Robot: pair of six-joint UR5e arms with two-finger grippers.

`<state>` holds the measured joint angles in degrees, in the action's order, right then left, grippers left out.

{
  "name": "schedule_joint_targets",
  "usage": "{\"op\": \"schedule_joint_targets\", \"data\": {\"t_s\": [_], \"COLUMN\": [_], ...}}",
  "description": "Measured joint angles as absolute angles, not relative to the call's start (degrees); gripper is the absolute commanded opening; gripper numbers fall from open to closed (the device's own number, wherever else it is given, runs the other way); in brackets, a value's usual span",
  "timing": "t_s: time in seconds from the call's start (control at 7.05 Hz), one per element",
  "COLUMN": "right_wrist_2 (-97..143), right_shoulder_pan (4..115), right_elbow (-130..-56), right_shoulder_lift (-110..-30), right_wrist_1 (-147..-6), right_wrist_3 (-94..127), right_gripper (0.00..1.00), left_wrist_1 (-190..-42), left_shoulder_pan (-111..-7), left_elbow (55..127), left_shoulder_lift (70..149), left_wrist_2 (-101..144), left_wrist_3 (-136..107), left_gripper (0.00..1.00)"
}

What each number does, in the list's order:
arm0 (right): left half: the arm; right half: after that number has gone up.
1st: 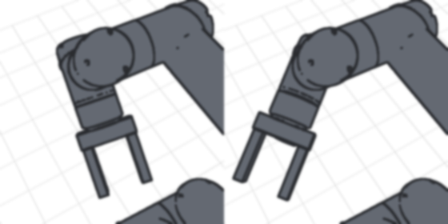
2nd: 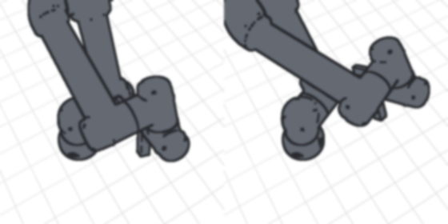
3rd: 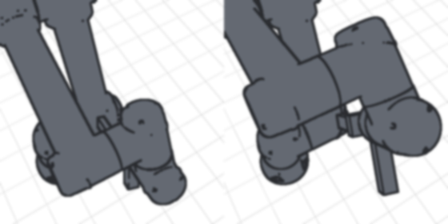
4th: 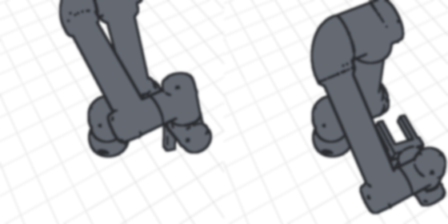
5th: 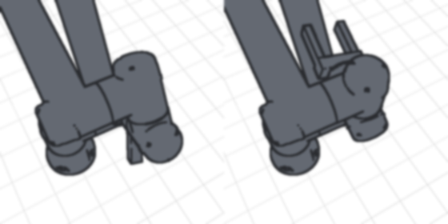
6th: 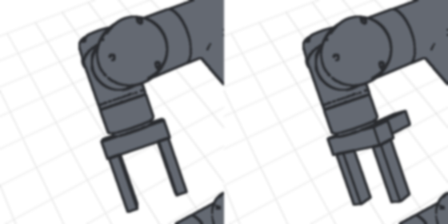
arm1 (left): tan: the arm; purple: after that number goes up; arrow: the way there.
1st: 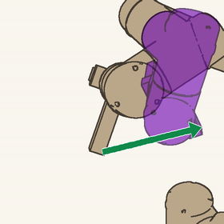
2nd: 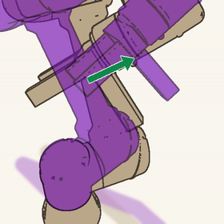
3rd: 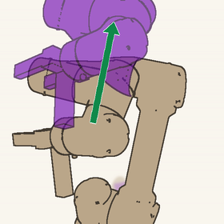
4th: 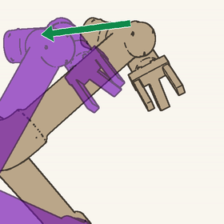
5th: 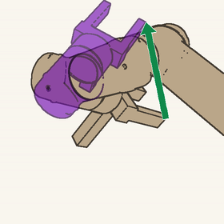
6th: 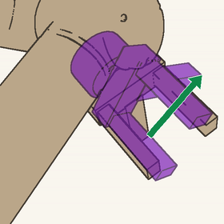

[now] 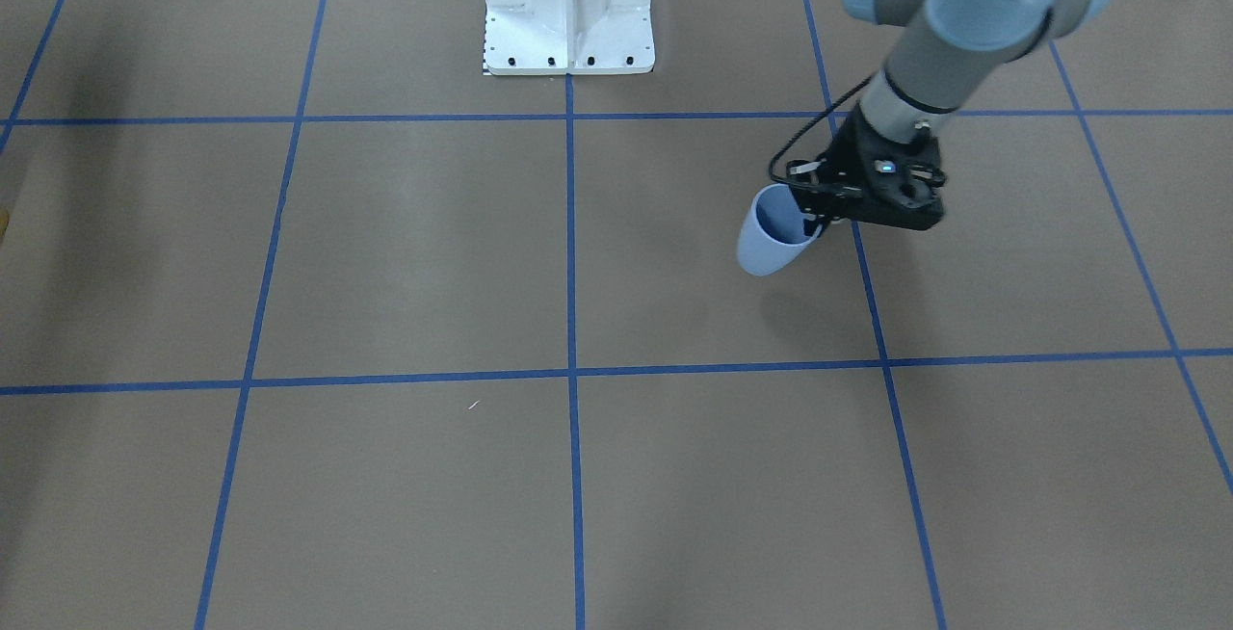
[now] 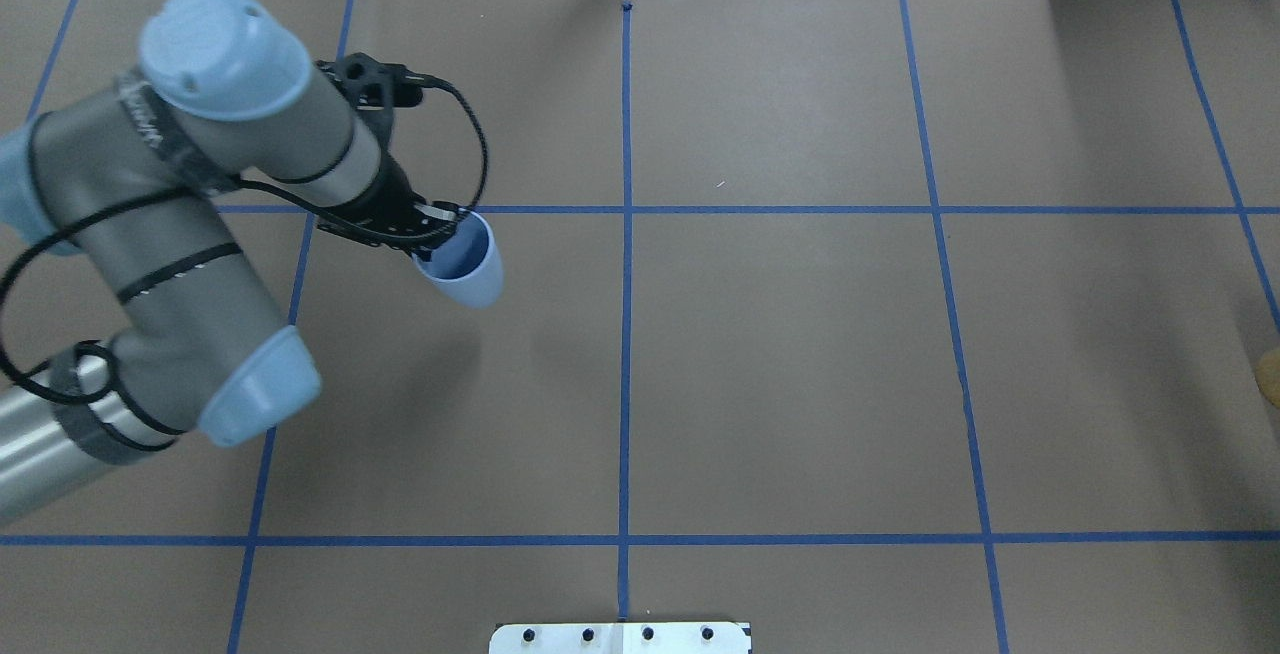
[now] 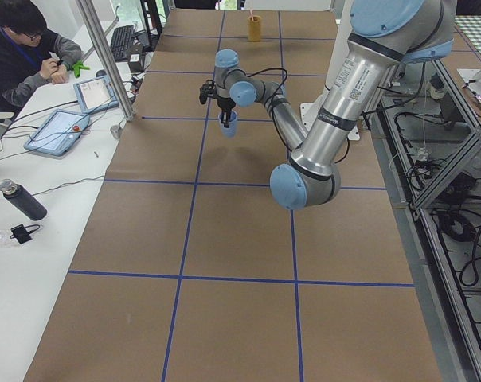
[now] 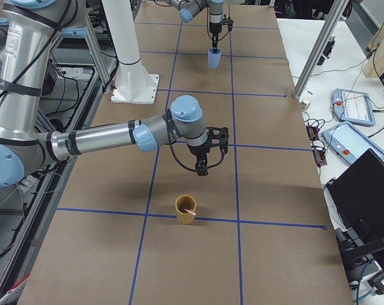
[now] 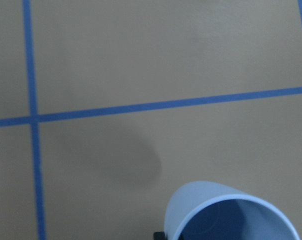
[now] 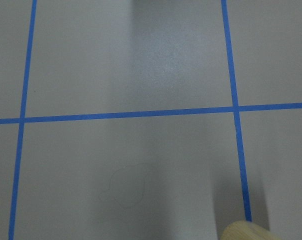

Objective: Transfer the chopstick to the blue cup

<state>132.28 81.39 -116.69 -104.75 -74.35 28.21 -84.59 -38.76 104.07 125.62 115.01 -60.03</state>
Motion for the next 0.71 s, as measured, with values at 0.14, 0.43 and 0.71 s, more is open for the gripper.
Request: {"op": "schedule_joint_targets", "data": {"t_s": [0.14,0.43,0.71], "right_wrist_2": [132.29,132.35,132.42], "right_shoulder_pan": [81.39,81.39,81.39], "right_elbow": [-116.5,-116.18,-116.11], "right_shoulder_lift": [-104.63,-104.5,-104.43], "right_wrist_1": [-74.35,-74.35,-74.36], "right_wrist_3": [28.21,28.27,28.3], "right_gripper": [1.0,1.0,1.0], "left_wrist_1": [-83.16,-84.24,-87.7], "left_shoulder_pan": [-35.65,-32.05,-30.07], "left_elbow": [99.87,93.59,90.37], "left_shoulder_lift": [131.4,137.39,138.18], "left_wrist_2": [112.84,110.58,107.91], "left_wrist_3": [-63.65,-66.74,-67.27], "left_gripper": [0.0,0.0,0.4]}}
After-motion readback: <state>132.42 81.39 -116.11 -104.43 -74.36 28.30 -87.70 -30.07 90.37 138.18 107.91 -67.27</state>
